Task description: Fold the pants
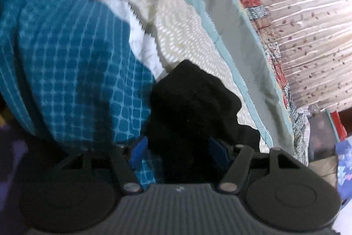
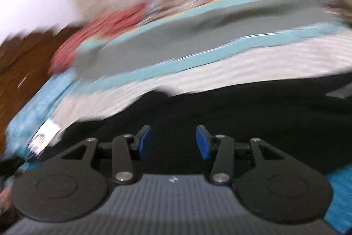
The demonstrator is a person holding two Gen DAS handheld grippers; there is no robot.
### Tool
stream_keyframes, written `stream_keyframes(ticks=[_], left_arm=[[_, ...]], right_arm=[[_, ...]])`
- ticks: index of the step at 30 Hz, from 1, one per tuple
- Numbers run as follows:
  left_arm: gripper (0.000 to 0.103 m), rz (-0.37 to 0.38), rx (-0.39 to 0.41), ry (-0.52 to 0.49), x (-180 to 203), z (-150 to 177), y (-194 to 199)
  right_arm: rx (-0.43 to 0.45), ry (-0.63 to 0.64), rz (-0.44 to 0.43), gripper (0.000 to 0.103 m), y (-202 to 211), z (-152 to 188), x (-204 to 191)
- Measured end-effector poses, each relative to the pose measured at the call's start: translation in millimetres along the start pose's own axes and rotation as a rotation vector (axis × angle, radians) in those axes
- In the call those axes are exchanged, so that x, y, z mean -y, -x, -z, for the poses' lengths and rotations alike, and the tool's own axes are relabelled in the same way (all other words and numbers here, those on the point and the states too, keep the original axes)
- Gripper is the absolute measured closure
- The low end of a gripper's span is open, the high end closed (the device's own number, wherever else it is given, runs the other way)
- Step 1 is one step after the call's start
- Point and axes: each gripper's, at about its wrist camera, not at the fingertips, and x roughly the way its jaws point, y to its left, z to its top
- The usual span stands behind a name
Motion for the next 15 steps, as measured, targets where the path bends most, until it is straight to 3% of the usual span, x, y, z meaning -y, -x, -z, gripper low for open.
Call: stream_keyframes(ticks=[3, 7, 11, 13, 14, 15], left_arm=[[0.040, 0.042, 0.016, 0.037, -9.1, 3.2, -0.8], [0.041, 0.089, 0.091, 0.082, -28.4, 8.9, 19.5], [0.041, 0.102, 0.143, 0.095, -45.9, 16.2, 42.5], [0.041, 0.109, 0.150, 0.104, -51.3, 18.7, 48.8], [0.041, 0.115, 0.150, 0.107, -52.7, 19.7, 49.6], [0.041, 0.121, 0.148, 0.108, -53.4, 19.8, 50.1]], right_arm=[[-0.077, 0.223, -0.170, 0.054, -32.2, -13.6, -78.7], [-0.131, 0.623, -0.374, 0.047, -60.3, -7.0, -195.5], [-0.183, 0.860, -0.408, 0.048, -110.8, 22.3, -265.4], [-0.207, 0.963, -0.358, 0.052, -140.1, 42.1, -278.9], [-0.215, 1.006, -0.309, 0.090, -153.7, 49.0, -280.2], [-0.229, 0.991, -0.270, 0.097, -166.3, 46.4, -274.8]])
